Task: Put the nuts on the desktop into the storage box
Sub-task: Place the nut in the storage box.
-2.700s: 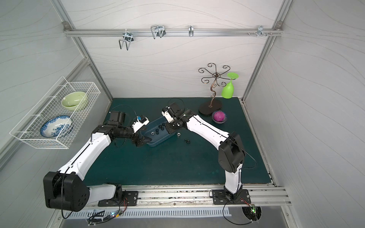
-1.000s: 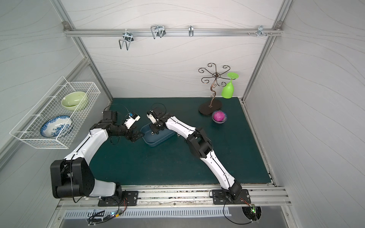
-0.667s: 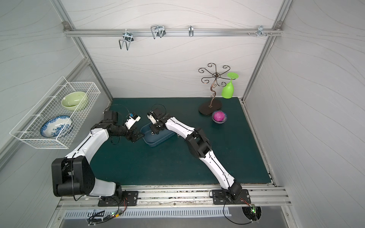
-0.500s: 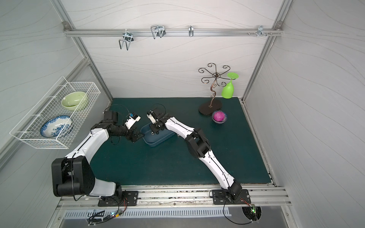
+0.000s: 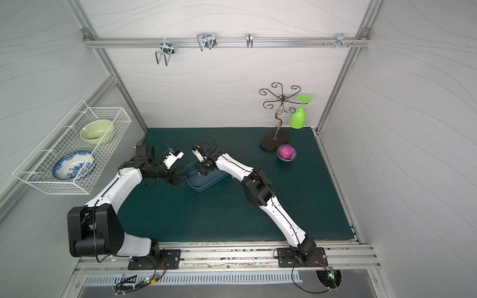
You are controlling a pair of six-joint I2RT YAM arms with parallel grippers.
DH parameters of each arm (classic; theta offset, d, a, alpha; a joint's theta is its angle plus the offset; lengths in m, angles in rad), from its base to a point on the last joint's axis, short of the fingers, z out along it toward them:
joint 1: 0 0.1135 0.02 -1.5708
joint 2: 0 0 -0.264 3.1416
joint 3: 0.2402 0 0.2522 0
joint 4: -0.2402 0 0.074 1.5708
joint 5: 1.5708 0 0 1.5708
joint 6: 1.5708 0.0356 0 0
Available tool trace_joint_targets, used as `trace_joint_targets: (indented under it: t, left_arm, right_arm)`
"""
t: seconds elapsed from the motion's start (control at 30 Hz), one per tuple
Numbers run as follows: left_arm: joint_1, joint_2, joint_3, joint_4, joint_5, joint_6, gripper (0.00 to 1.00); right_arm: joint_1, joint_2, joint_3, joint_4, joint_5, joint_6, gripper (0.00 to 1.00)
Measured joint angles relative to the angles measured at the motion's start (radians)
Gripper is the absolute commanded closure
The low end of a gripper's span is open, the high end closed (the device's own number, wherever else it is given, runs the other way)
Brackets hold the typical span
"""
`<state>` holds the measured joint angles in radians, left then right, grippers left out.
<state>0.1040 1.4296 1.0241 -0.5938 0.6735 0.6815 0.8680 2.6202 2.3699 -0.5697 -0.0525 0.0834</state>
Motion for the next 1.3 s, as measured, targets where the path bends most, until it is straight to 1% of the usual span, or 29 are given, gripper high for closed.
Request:
trace_joint_targets:
  t: [0.1,0.23,0.5,0.8,0.9,1.0,1.2,1.3]
  left_arm:
    - [0.0,0.0,0.0,0.0,0.0,-0.001,0.01]
    - [0.0,-0.014,0.0,-0.003,0.004,-0.003,0.01]
    - [0.0,-0.071,0.009,-0.035,0.057,-0.015,0.01]
    - [-0.001,-0.08,0.05,-0.037,0.161,-0.124,0.01]
    - [-0.02,-0.08,0.064,-0.037,0.18,-0.169,0.01]
    - [-0.073,-0.08,0.084,-0.04,0.167,-0.198,0.01]
    - [-0.237,-0.063,0.147,-0.066,0.118,-0.222,0.01]
    - [-0.309,-0.045,0.17,-0.068,0.075,-0.252,0.01]
  right_arm:
    - [0.0,-0.026,-0.01,-0.003,-0.003,0.007,0.6]
    - [0.0,-0.105,-0.056,-0.007,-0.01,0.018,0.6]
    - [0.0,-0.345,-0.21,-0.005,-0.01,0.029,0.58]
    - [0.0,-0.599,-0.459,0.013,0.031,0.038,0.55]
    - [0.0,-0.683,-0.553,0.017,0.048,0.041,0.52]
    - [0.0,-0.786,-0.66,0.025,0.072,0.042,0.52]
    - [0.0,-1.024,-0.89,0.045,0.122,0.049,0.5]
    - [0.0,-1.134,-0.991,0.045,0.153,0.052,0.49]
